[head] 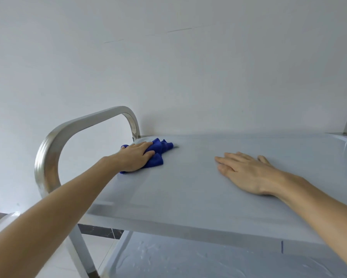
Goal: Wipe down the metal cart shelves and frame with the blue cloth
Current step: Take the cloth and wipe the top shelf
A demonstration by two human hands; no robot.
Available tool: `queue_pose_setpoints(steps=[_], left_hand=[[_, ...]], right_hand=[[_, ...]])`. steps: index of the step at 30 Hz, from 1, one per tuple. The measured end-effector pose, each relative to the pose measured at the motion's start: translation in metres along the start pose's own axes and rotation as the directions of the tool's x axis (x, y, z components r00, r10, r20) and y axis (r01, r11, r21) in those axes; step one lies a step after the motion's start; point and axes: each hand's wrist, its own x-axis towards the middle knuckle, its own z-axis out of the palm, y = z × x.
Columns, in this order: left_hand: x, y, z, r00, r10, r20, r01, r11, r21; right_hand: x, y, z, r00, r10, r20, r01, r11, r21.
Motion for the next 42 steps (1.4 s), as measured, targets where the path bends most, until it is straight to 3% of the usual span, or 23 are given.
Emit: queue_pose_setpoints(steps=[8,13,15,18,21,25,27,34,39,42], left_hand=[[0.082,-0.006,-0.003,0.973,-0.229,0.042,0.228,0.973,0.024],[0.109,0.014,-0.001,0.965,-0.251,0.070,0.245,0.965,0.090],[0.108,0.024,0.001,0.977,-0.193,0.085,0.186,0.979,0.081],[0.097,0.060,0.006,0.996,0.012,0.083,-0.013,1.000,0.021],[0.074,0.102,0.015,0.971,0.235,0.054,-0.235,0.972,-0.001],[0.037,0.093,0.018,0.934,0.351,0.064,-0.346,0.935,-0.080],[0.027,0.064,0.014,0.944,0.322,0.070,-0.313,0.943,-0.116],[0.048,-0.032,-0.006,0.997,-0.013,0.070,0.017,0.999,-0.046],[0.091,-0.022,-0.004,0.984,-0.140,0.114,0.139,0.990,0.009],[0.094,0.000,-0.002,0.984,-0.106,0.141,0.106,0.994,0.012]], right_hand=[[0.005,0.001,0.004,1.000,-0.009,0.024,0.009,1.000,-0.027],[0.009,0.001,0.005,0.999,-0.011,0.032,0.012,0.999,-0.051],[0.009,0.001,0.005,0.999,-0.009,0.045,0.011,0.999,-0.051],[0.008,0.001,0.003,0.999,-0.006,0.053,0.009,0.999,-0.047],[0.004,0.001,0.001,0.998,0.003,0.056,0.000,0.999,-0.044],[0.000,-0.001,0.001,0.998,0.013,0.058,-0.011,0.999,-0.049],[-0.001,-0.002,0.000,0.998,0.013,0.059,-0.011,0.999,-0.041],[0.004,-0.002,0.002,0.998,0.010,0.058,-0.008,0.999,-0.042],[0.011,0.001,0.004,0.999,0.016,0.050,-0.014,0.999,-0.041],[0.013,0.001,0.005,0.999,0.018,0.051,-0.015,0.999,-0.043]])
